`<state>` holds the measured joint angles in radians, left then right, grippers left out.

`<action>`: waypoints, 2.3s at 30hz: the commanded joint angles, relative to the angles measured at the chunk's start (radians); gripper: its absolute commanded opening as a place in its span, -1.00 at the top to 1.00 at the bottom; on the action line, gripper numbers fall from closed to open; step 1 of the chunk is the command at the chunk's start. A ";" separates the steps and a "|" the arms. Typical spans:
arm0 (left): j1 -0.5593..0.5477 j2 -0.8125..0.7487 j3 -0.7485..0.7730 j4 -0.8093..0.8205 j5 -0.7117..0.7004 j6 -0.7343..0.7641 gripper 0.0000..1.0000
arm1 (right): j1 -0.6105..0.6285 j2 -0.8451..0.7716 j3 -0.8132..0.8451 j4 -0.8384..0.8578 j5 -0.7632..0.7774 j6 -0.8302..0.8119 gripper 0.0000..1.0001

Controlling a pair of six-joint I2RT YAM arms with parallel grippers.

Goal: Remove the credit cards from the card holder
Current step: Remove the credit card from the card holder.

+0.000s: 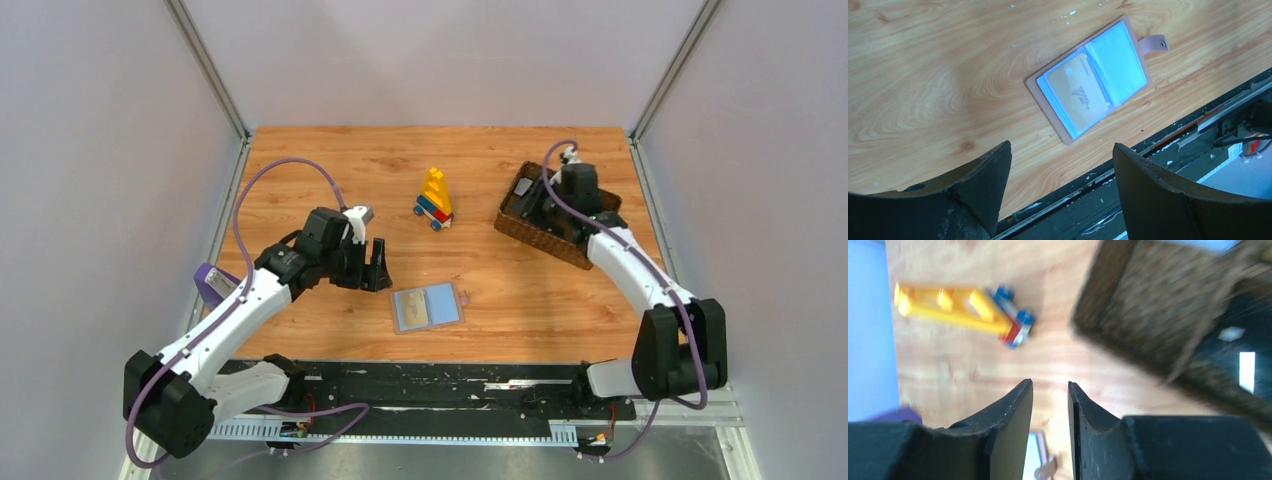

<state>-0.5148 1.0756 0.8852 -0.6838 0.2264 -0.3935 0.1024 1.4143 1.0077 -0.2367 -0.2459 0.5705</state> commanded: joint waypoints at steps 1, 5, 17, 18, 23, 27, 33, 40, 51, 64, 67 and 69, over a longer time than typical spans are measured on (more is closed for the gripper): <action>0.003 -0.031 -0.057 0.124 0.038 -0.088 -0.61 | 0.217 -0.107 -0.096 -0.071 0.098 -0.039 0.34; 0.002 -0.032 -0.132 0.195 0.025 -0.146 -0.54 | 0.404 -0.169 -0.188 -0.046 0.112 0.033 0.34; 0.002 -0.147 -0.180 0.144 -0.319 -0.265 -0.65 | 0.827 0.047 -0.085 -0.030 0.242 0.193 0.02; 0.002 -0.178 -0.178 0.126 -0.339 -0.268 -0.66 | 0.843 0.077 -0.047 -0.057 0.292 0.196 -0.01; 0.002 -0.308 -0.165 0.073 -0.441 -0.271 -0.71 | 0.912 0.244 0.094 -0.153 0.388 0.194 -0.08; 0.002 -0.397 -0.167 0.054 -0.480 -0.263 -0.74 | 0.952 0.374 0.223 -0.278 0.447 0.196 -0.11; 0.002 -0.457 -0.172 0.032 -0.504 -0.253 -0.75 | 0.978 0.464 0.299 -0.343 0.470 0.199 -0.15; 0.002 -0.467 -0.174 0.037 -0.501 -0.250 -0.76 | 0.984 0.497 0.316 -0.378 0.499 0.197 -0.25; 0.002 -0.467 -0.175 0.042 -0.493 -0.244 -0.75 | 0.989 0.545 0.342 -0.407 0.512 0.181 -0.34; 0.003 -0.446 -0.181 0.066 -0.437 -0.229 -0.71 | 0.991 0.513 0.311 -0.362 0.488 0.193 -0.09; 0.002 -0.427 -0.185 0.074 -0.409 -0.233 -0.68 | 0.986 0.493 0.290 -0.333 0.471 0.196 -0.06; 0.002 -0.416 -0.190 0.083 -0.392 -0.237 -0.66 | 0.983 0.477 0.275 -0.316 0.463 0.199 -0.05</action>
<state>-0.5148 0.6426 0.6983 -0.6518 -0.2035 -0.6369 1.0897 1.9331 1.3163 -0.6140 0.2409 0.7555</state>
